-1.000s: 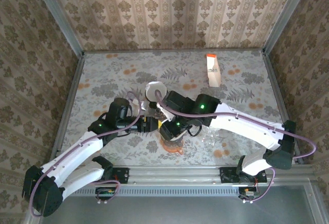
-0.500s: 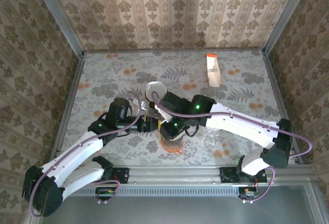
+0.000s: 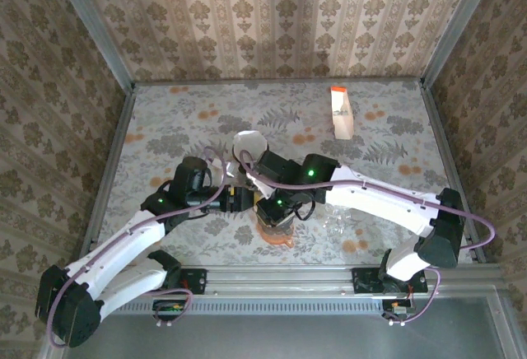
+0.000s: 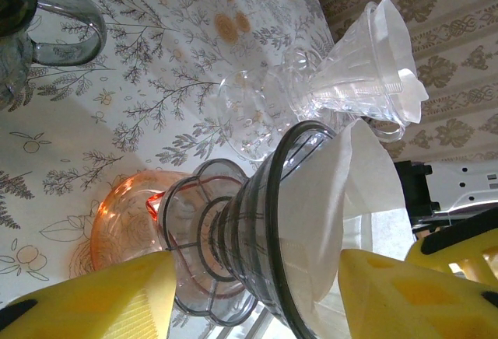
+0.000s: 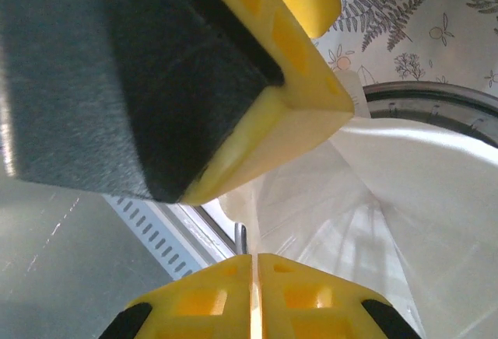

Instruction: Place the coffee filter in the dripper

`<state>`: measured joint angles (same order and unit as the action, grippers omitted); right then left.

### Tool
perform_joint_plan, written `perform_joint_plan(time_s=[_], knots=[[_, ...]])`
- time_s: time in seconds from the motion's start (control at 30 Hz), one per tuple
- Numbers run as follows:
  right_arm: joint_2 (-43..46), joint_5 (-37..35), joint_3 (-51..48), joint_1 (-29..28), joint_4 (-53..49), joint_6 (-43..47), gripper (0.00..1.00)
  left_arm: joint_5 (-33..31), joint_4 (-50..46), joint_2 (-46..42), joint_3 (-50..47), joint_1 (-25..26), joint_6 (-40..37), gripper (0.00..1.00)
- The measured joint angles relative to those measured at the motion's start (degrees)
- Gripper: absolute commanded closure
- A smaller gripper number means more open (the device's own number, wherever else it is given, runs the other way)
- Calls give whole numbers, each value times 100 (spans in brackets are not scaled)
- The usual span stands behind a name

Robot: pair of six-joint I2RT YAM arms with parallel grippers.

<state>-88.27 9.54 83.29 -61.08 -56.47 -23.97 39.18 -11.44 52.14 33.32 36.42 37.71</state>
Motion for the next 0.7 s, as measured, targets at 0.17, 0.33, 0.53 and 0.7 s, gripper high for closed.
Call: perform_joint_plan(time_s=[0.17, 0.33, 0.53, 0.7], knots=[[-15, -2, -63, 0, 52, -2, 89, -17, -149, -13, 98, 0, -4, 41], [-35, -4, -122, 0, 105, -2, 89, -15, -380, -76, 212, 0, -66, 48], [-35, -7, -136, 2, 109, -4, 88, -13, -614, -87, 258, 26, -170, 60], [-22, -24, -136, 7, 127, -42, 79, 7, -656, -87, 258, 31, -197, 63]])
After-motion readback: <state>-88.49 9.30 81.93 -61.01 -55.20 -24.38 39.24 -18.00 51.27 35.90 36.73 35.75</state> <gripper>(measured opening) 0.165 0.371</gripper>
